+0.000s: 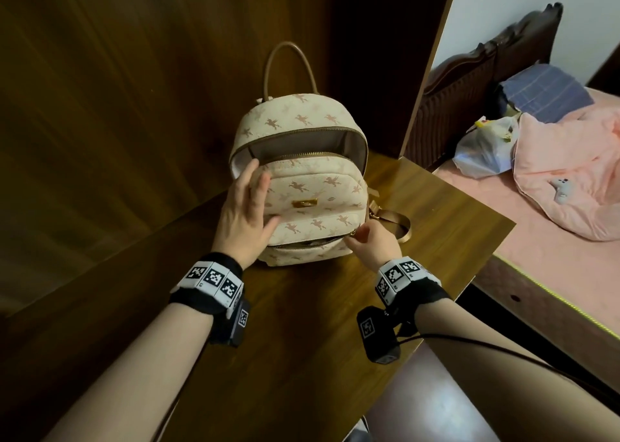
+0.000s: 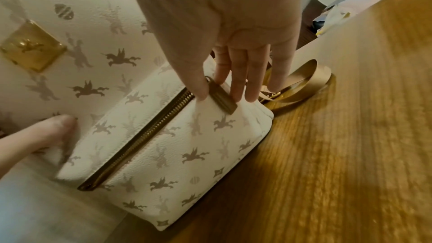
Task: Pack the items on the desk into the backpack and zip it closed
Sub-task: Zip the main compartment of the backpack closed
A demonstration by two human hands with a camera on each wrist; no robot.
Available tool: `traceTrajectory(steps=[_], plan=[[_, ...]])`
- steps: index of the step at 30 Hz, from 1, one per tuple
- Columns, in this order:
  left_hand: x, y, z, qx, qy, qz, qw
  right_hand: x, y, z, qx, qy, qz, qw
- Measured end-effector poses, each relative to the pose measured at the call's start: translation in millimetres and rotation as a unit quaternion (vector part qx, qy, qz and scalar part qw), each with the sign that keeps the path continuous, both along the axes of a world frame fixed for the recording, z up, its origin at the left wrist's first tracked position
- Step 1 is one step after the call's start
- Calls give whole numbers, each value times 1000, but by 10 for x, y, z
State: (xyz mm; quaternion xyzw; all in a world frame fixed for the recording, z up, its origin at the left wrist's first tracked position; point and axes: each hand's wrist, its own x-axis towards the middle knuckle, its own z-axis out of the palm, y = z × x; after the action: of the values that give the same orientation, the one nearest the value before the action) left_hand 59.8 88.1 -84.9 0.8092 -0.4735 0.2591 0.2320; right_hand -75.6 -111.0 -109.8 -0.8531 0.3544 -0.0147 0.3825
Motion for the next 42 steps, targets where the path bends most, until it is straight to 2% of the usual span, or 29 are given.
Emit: traceTrajectory(steps=[7,11,16,23,32,34,38,42], plan=[[70,40,3,36,-8,-24,999,-10,101,-87,35,-4,-55,998],[75,84,2,38,-2,-22,999,-32,237,-62,-9,8,-35,999],[83,110,13,67,14,-28,997,-104,362,-114,-36,-6,-50,998],[307,292,69,176,-29,-121,976,-101,440,-86,-93,4,-54,994],[424,327,28,194,-33,-108,974,-103,623,-90,-128,-28,-50,990],[402,322,42,196,-26,-98,975,-88,725,-67,-132,-38,-32,990],[363,305,76,200,-8,-83,976,10,986,-30,-156,-34,76,984],[335,312,76,194,-5,-81,978,155,1107,-40,-160,-30,129,978]])
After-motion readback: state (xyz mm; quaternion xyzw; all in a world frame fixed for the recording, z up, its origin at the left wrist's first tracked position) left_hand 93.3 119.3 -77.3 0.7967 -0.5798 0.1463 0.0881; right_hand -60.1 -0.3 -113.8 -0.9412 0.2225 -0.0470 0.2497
